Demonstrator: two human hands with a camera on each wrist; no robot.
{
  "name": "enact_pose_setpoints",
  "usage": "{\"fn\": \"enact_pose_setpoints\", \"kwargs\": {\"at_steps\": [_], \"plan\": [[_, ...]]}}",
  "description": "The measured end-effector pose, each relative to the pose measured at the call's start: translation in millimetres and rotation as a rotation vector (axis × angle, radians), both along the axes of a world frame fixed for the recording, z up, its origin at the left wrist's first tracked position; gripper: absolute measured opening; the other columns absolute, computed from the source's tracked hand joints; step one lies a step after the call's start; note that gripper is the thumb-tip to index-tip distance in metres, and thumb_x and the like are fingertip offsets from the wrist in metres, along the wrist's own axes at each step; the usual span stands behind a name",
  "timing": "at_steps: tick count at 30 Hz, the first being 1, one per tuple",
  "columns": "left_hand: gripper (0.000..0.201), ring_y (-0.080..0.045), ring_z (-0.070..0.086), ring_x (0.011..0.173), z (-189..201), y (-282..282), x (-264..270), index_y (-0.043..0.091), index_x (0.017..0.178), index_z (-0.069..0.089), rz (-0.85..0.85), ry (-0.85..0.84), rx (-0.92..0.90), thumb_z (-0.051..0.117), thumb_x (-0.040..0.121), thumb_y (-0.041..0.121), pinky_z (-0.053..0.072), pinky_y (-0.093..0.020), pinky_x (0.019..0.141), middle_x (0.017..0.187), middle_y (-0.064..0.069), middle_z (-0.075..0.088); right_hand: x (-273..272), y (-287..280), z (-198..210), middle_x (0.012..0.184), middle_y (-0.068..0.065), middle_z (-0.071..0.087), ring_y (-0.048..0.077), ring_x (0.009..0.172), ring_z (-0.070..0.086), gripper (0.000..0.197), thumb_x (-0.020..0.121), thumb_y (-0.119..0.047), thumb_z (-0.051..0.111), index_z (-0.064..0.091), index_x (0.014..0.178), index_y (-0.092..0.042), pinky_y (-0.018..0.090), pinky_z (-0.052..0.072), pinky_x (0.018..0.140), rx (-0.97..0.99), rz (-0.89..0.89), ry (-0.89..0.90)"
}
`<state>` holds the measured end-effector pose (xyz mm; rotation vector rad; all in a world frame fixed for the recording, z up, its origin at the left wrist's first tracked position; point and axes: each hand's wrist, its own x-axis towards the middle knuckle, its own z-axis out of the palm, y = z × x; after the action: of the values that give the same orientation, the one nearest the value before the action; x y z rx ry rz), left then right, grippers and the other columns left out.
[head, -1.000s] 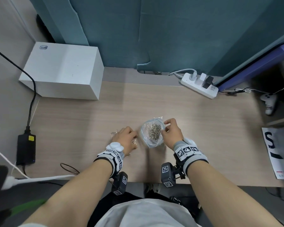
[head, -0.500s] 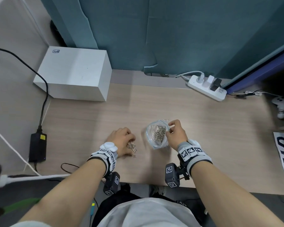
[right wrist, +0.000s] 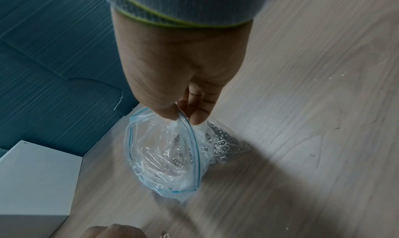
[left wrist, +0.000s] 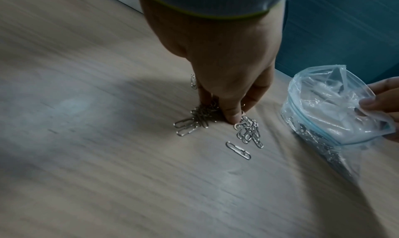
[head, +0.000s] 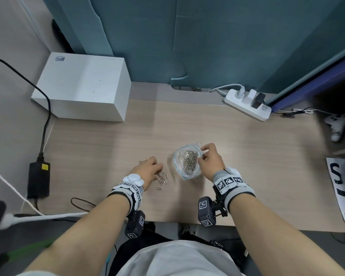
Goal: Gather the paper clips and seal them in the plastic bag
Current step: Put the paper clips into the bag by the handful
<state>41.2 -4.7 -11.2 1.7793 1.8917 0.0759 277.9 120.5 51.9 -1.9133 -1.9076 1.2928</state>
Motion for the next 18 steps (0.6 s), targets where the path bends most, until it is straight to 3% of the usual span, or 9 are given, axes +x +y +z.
{"fn": "enact_pose_setpoints", "kwargs": {"at_steps": [4, 9, 14, 18], "plan": [[0.025, -0.016, 0.044, 0.08, 2.3, 2.5, 1.6, 0.028, 0.093, 0.05, -0.029, 0.022, 0.032, 0.065, 0.088, 0.008, 0.031, -0.028, 0.061, 0.1, 0.008, 0.046, -1.3, -0.6, 0.1, 0.084, -0.001, 0.061, 0.017, 0.069, 0.06, 0.025, 0.095, -0.012, 0.056, 0.046, 0.114, -0.025, 0.025, 0.039, 0.052, -0.007, -0.002, 0.004], [0.014, -0.017, 0.043, 0.079, -0.5, 4.5, -2.9, 0.027, 0.092, 0.046, 0.018, -0.031, -0.042, 0.051, 0.09, 0.015, 0.028, -0.028, 0.061, 0.094, 0.008, 0.044, -3.6, -0.5, -1.7, 0.083, -0.002, 0.062, 0.019, 0.071, 0.06, 0.025, 0.095, -0.011, 0.056, 0.047, 0.113, -0.025, 0.026, 0.04, 0.056, -0.005, -0.001, 0.002], [0.014, -0.008, 0.05, 0.068, 5.7, 11.6, -4.4, 0.021, 0.089, 0.056, 0.103, -0.122, -0.05, 0.053, 0.095, 0.009, 0.036, -0.025, 0.058, 0.092, 0.008, 0.044, -3.4, 0.5, -1.5, 0.083, 0.0, 0.062, 0.018, 0.07, 0.06, 0.025, 0.095, -0.01, 0.056, 0.046, 0.113, -0.025, 0.026, 0.038, 0.054, -0.006, 0.003, 0.004], [0.016, -0.019, 0.055, 0.073, 17.2, 22.8, 7.1, 0.024, 0.085, 0.058, 0.193, -0.219, 0.078, 0.065, 0.087, 0.01, 0.048, -0.031, 0.068, 0.089, 0.008, 0.048, -3.8, 0.7, -1.8, 0.081, 0.0, 0.061, 0.017, 0.07, 0.059, 0.025, 0.095, -0.01, 0.055, 0.046, 0.113, -0.025, 0.026, 0.038, 0.054, -0.002, 0.011, 0.002]]}}
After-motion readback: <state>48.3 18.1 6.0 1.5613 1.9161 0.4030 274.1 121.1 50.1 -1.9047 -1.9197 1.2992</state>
